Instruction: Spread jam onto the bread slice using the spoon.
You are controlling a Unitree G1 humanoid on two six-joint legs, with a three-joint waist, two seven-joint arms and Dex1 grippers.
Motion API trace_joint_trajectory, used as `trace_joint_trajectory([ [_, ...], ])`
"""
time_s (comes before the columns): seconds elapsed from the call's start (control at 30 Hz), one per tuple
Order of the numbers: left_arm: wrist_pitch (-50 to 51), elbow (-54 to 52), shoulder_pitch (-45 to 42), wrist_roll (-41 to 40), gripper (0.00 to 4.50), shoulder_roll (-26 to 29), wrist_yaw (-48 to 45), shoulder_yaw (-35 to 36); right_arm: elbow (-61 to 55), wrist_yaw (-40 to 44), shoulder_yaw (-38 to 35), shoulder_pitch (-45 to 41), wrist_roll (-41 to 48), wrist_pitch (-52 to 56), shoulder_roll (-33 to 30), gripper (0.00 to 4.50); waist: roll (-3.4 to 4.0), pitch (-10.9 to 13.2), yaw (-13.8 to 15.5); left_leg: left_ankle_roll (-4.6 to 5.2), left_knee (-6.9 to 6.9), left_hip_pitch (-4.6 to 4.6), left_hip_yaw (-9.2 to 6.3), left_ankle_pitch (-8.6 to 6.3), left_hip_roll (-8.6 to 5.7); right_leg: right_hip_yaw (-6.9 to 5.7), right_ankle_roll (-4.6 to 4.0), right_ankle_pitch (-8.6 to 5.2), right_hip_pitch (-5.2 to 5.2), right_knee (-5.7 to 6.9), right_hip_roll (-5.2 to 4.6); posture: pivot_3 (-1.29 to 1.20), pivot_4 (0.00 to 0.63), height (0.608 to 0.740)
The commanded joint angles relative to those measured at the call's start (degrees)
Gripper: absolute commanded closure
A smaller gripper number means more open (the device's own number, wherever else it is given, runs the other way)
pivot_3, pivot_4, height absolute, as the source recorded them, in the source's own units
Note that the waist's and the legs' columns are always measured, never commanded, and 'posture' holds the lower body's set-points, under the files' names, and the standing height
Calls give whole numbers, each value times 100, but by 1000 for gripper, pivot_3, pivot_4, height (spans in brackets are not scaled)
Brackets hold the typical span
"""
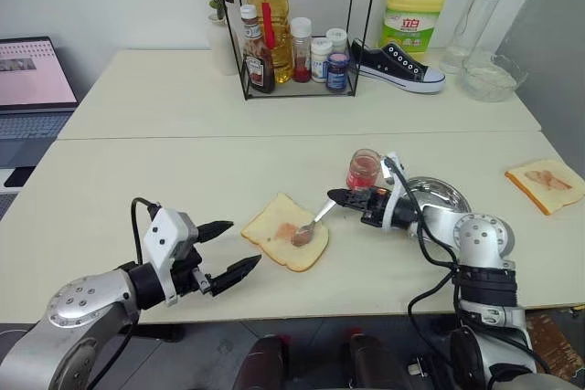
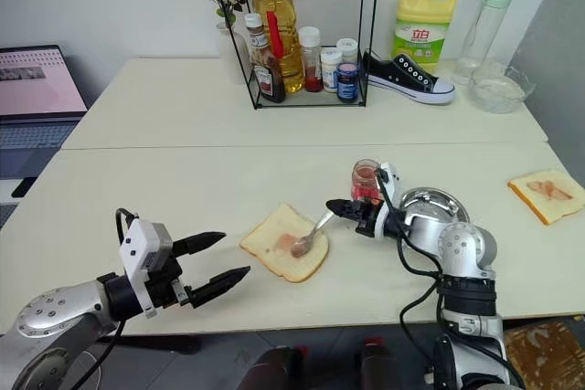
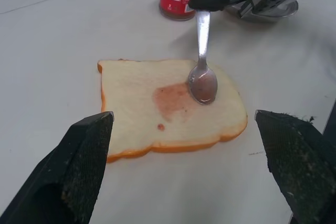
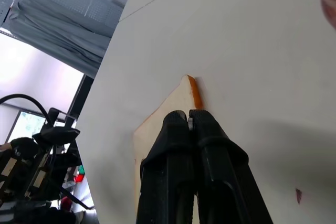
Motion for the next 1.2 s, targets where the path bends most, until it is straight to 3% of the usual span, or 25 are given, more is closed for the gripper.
trace_joint_trajectory([
  [0.03, -103, -19, -121, 7, 0, 89, -70, -9, -313, 31, -100, 148, 149, 133, -196, 4463, 0, 0, 0, 0, 0, 0, 1, 0, 0, 1, 0, 0, 0, 0, 1, 0, 150, 740],
  [0.27, -46, 128, -439, -33, 0, 204, -235, -126, -523, -277, -675, 125, 754, 497, -199, 4463, 0, 0, 3, 0, 0, 0, 1, 0, -1, 1, 0, 0, 1, 1, 2, 0, 150, 740],
  [0.47, 260, 101, -1337, -277, 0, 416, -397, -495, -679, -1608, -1721, -237, 2102, 828, 146, 4463, 0, 1, 8, 0, 2, -2, 1, 0, -1, 0, 0, 0, 0, 4, 10, 0, 150, 740],
  [0.6, 424, 96, -2026, -297, 0, 739, -770, -934, -1027, -2432, -1911, 98, 3218, 735, -214, 4463, 0, 0, 7, 0, 2, -9, -2, 0, -5, -4, 1, 0, 1, -2, 11, 0, 150, 740],
  [0.73, 366, 304, -3128, 26, 0, 805, -1211, -1823, -1614, -3093, -1849, 923, 4508, 269, -1143, 4463, -2, 2, 27, 1, 4, -12, 2, 0, -9, -2, 3, -2, 1, -4, 10, 0, 150, 740],
  [0.87, 147, 815, -4259, 603, 0, 178, -1266, -2852, -2139, -3610, -1933, 1748, 5226, -548, -1947, 4463, -4, 3, 8, 2, 6, -6, 13, 0, -9, -2, 6, -3, 6, -1, 13, 0, 150, 740],
  [0.93, -98, 1125, -4544, 958, 0, -187, -1219, -3229, -2252, -3712, -2048, 2093, 5161, -895, -2191, 4463, -11, 7, -13, 2, 7, -7, 14, 0, -5, -1, 7, -3, 7, -2, 19, 0, 150, 740],
  [1.2, -1019, 2478, -5205, 2079, 0, -1442, -1134, -4176, -1714, -3210, -2347, 2608, 4002, -1846, -2686, 4463, -15, 10, -8, 3, 8, -5, 25, 0, -2, 5, 9, -4, 2, 0, 23, 0, 150, 740],
])
